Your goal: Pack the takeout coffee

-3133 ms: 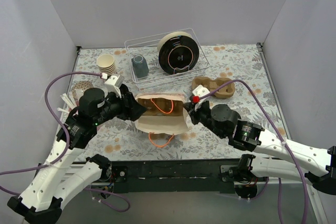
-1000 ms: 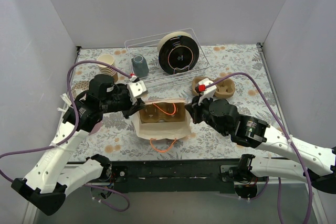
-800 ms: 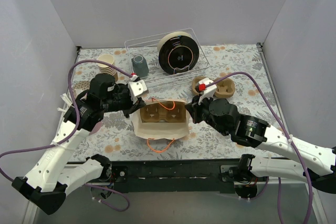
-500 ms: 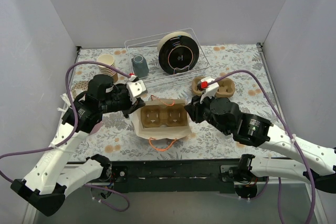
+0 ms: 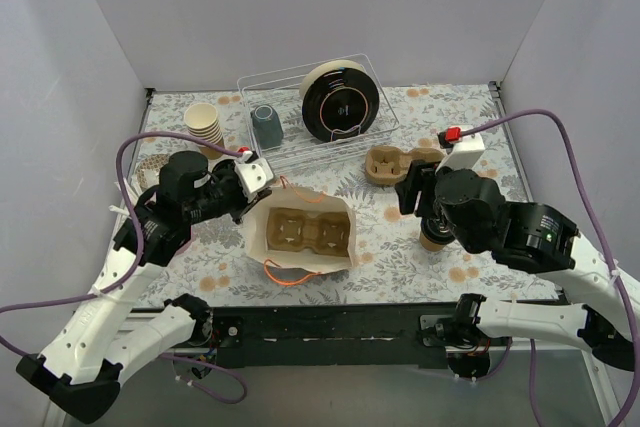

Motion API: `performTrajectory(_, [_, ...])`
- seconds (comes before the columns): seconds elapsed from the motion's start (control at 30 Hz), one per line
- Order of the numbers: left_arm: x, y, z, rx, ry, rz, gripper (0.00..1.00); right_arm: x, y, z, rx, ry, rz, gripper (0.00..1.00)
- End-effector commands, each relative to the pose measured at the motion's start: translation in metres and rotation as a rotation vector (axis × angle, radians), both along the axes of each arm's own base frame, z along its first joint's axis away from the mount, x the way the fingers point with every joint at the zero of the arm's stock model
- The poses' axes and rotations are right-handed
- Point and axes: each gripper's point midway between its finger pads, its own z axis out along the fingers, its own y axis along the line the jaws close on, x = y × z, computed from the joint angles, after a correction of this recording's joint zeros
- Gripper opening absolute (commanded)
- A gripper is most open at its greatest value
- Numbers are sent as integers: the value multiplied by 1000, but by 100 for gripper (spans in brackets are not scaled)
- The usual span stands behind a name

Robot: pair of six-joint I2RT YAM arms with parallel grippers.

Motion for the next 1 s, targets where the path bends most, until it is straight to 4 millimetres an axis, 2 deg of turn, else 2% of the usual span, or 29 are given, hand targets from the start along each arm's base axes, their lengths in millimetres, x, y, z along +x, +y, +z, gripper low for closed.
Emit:
performTrajectory(0.0, [3, 0, 9, 2, -87, -6, 0, -2, -51, -41, -131, 124, -208, 71])
performTrajectory(0.1, [-1, 2, 10, 4, -100, 0, 0, -3, -60, -79, -208, 258, -220, 72])
performTrajectory(0.2, [-3, 3, 11, 3, -98, 9, 0, 5, -77, -114, -261, 410, -246, 75])
performTrajectory(0.3, [-6, 5, 14, -11, -105, 20, 0, 10, -87, -137, -308, 510, -245, 79])
performTrajectory(0.37, [-8, 5, 14, -22, -96, 28, 0, 9, -87, -156, -308, 603, -213, 82])
performTrajectory(0.4, [-9, 6, 15, -29, -93, 34, 0, 12, -92, -158, -310, 617, -224, 85])
performTrajectory(0.53, [-10, 13, 22, -64, -107, 88, 0, 21, -95, -168, -293, 633, -206, 85])
performTrajectory(0.73, [-11, 12, 15, -84, -87, 102, 0, 20, -105, -186, -320, 676, -187, 84])
performTrajectory(0.97, [7, 11, 22, -124, -92, 182, 0, 32, -118, -192, -341, 661, -165, 88])
